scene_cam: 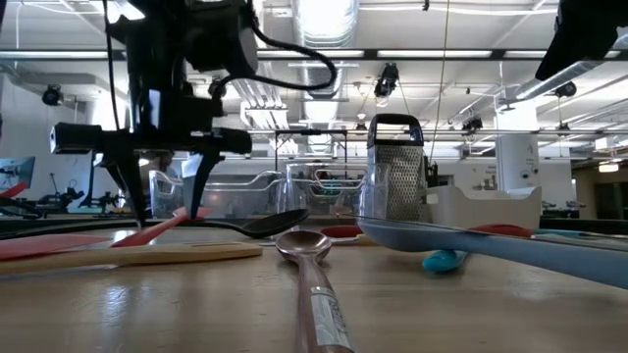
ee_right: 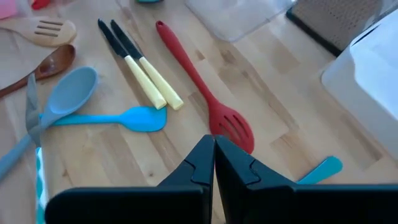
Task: Pick & Place Kitchen Items
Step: Put the red spatula into the white bin
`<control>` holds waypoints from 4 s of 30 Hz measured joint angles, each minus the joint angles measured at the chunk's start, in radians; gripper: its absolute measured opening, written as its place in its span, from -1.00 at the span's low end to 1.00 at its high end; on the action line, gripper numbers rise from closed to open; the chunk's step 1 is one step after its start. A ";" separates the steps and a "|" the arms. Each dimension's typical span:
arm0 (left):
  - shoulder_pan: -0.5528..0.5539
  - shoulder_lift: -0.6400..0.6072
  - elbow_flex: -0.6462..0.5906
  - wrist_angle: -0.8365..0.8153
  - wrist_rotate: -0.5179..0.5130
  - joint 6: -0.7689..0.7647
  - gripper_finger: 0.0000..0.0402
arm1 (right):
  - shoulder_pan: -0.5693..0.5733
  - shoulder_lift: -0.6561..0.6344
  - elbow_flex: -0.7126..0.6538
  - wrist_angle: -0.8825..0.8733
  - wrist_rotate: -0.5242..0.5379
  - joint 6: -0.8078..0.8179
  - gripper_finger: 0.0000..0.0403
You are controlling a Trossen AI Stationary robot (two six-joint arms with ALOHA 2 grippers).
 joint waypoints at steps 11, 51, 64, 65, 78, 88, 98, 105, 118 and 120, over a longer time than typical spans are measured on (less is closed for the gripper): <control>0.000 0.057 0.000 0.032 0.001 0.048 0.05 | 0.000 0.000 0.000 0.000 0.006 -0.006 -0.96; 0.052 -0.114 0.401 0.065 -0.127 -0.182 -0.89 | 0.000 0.001 -0.064 0.102 0.125 -0.056 -0.96; 0.188 -0.127 0.375 0.510 0.023 -0.400 -0.89 | 0.000 0.002 -0.177 0.760 0.408 -0.568 -0.96; 0.199 -0.127 0.358 0.559 0.048 -0.414 -0.89 | 0.000 0.002 -0.185 0.813 0.423 -0.607 -0.96; 0.304 -0.122 0.135 1.137 0.365 -0.596 -0.89 | -0.035 0.001 -0.298 1.479 0.393 -1.058 -0.60; 0.304 -0.122 0.120 1.140 0.378 -0.596 -0.89 | -0.256 0.048 -0.279 1.594 0.011 -1.046 -0.09; 0.306 -0.121 0.122 1.141 0.378 -0.588 -0.89 | -0.370 0.159 -0.215 1.644 -0.153 -1.056 -0.20; 0.306 -0.121 0.122 1.141 0.389 -0.587 -0.89 | -0.435 0.251 -0.151 1.673 -0.239 -1.053 -0.29; 0.309 -0.122 0.124 1.139 0.434 -0.566 -0.89 | -0.455 0.266 -0.130 1.640 -0.271 -1.069 -0.92; 0.309 -0.122 0.124 1.129 0.444 -0.556 -0.87 | -0.454 0.257 -0.130 1.623 -0.256 -1.087 -0.92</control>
